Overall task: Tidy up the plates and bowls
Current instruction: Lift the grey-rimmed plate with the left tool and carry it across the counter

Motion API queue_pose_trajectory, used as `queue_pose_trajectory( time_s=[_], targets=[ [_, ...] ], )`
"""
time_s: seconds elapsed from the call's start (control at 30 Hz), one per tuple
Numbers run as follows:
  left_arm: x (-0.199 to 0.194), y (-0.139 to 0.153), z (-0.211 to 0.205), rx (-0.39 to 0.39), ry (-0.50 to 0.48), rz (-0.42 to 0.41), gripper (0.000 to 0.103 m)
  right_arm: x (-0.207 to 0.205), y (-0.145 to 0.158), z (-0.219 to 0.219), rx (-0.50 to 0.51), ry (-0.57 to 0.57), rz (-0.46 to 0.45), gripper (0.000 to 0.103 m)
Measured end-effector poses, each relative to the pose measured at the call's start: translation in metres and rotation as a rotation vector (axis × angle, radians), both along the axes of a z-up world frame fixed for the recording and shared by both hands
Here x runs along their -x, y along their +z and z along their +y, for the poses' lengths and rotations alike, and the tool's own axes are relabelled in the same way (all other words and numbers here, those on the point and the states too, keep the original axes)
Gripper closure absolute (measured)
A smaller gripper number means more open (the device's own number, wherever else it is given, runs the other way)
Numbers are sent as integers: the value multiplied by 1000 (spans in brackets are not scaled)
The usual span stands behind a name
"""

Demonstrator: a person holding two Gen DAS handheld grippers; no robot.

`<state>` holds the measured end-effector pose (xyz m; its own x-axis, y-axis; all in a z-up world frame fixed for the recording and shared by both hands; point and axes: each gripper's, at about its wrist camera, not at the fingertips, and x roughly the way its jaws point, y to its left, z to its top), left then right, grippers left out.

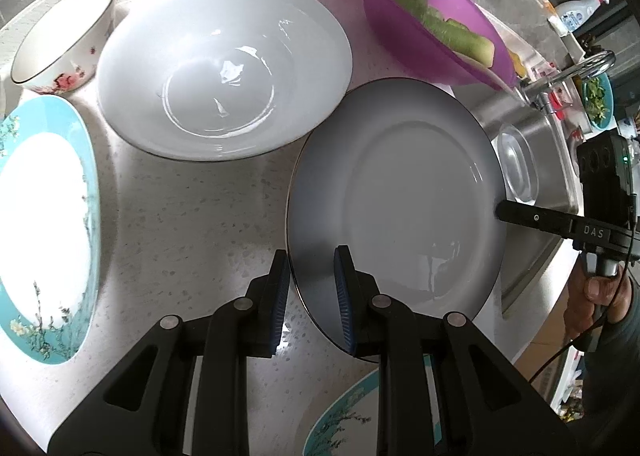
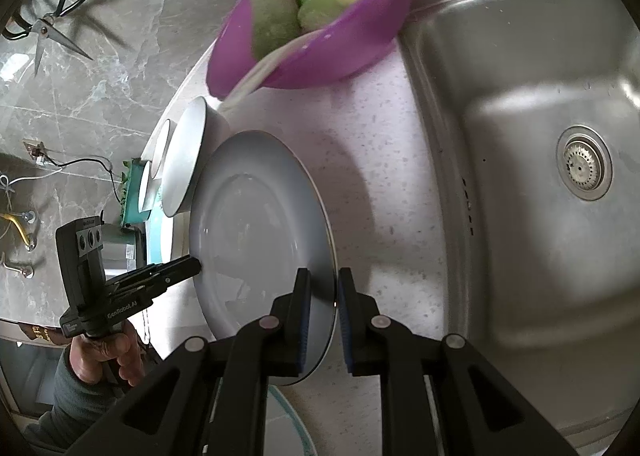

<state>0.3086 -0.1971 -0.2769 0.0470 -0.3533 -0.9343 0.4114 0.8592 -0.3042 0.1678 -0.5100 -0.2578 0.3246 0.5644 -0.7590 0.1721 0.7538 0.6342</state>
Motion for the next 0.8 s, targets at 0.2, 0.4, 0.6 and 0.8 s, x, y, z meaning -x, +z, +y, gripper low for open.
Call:
queue_pose_trajectory(
  time_s=[0.2, 0.4, 0.6, 0.8],
  targets=[
    [8, 9, 8, 2, -9, 3, 83, 5, 6, 7, 3, 6, 8, 87],
    [13, 12, 23, 30, -33, 16, 83, 14, 15, 18, 30, -16, 13, 87],
    [19, 20, 48, 59, -69, 25, 83, 27, 28, 34, 54, -57, 12, 87],
    [30, 37, 94, 70, -86, 12, 83, 39, 39, 65, 60, -78, 11, 87]
  ],
)
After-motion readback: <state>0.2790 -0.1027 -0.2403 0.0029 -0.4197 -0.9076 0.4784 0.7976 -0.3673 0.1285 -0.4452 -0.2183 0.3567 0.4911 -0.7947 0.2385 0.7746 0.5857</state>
